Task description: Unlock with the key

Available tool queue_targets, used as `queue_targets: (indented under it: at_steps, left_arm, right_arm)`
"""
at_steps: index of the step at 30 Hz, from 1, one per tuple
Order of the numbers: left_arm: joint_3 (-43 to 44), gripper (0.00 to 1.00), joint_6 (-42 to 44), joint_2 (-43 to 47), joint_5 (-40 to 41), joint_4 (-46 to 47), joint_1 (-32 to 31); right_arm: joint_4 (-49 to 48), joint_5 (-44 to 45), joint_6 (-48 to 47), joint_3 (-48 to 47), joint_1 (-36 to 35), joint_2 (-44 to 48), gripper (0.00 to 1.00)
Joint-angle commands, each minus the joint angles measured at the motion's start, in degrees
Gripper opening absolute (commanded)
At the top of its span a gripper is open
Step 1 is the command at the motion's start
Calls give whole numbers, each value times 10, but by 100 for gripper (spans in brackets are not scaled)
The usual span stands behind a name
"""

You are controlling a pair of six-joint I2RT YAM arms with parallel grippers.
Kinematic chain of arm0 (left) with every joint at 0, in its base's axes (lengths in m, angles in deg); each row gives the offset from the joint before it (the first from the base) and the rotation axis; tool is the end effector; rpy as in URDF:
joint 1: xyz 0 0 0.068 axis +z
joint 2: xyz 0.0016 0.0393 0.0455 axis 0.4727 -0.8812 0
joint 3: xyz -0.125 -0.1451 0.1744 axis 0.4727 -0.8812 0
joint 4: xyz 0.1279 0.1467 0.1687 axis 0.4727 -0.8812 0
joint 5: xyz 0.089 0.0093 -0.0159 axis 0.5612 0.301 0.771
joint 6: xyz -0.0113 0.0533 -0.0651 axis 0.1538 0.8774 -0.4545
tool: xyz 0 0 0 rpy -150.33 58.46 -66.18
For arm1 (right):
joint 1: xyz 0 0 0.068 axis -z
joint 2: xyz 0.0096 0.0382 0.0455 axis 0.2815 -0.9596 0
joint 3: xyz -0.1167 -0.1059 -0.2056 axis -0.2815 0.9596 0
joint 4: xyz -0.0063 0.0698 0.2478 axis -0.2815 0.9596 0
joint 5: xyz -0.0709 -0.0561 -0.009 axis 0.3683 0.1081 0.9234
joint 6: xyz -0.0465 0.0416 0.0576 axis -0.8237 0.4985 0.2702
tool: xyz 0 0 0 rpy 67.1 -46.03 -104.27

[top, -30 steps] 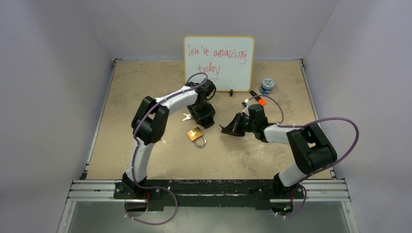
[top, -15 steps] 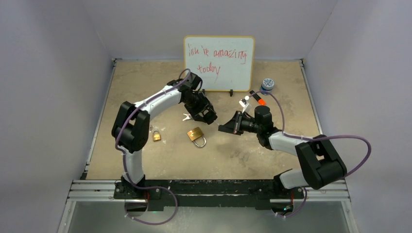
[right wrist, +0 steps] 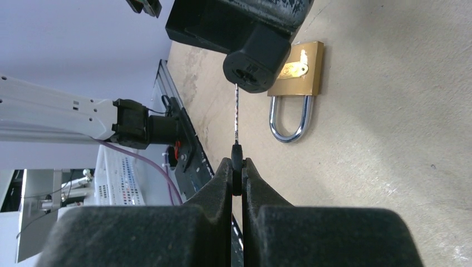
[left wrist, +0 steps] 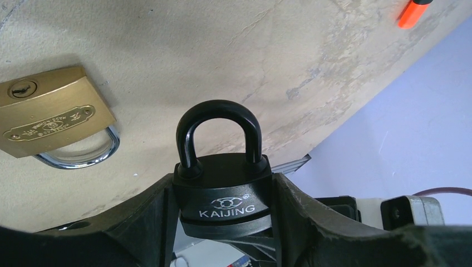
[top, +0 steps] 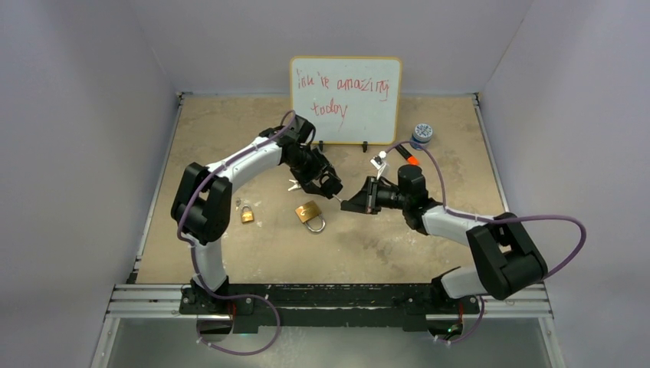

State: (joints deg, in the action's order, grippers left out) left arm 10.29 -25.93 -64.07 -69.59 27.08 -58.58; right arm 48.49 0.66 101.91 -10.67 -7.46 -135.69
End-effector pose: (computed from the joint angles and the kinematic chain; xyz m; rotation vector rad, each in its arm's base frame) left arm 0.3286 -0.2291 0.1737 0.9320 -2.7735 0.8859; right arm 0.2487 0.1671 0.1711 -0.2558 2.0446 1.4954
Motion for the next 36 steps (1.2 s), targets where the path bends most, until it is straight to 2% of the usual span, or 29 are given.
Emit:
queue_targets:
  at_steps: [1, 13, 16, 20, 25, 36]
  left_arm:
    - [-6, 8, -16, 32, -35, 19, 3]
    - [-18, 8, -21, 38, -28, 23, 3]
    - [-15, 8, -20, 38, -12, 10, 3]
    - [-13, 8, -19, 34, 2, -2, 3]
    - [-14, 7, -17, 28, 3, -9, 2]
    - [-20, 7, -16, 32, 6, -11, 2]
  right_arm:
    - [14, 3, -20, -33, -2, -9, 0]
    - [107, 58, -58, -55, -2, -14, 0]
    - [102, 74, -64, -53, -2, 1, 0]
    - [45, 19, -53, -48, -5, -2, 0]
    - [26, -18, -62, -54, -30, -21, 0]
    - [69, 34, -81, -66, -39, -36, 0]
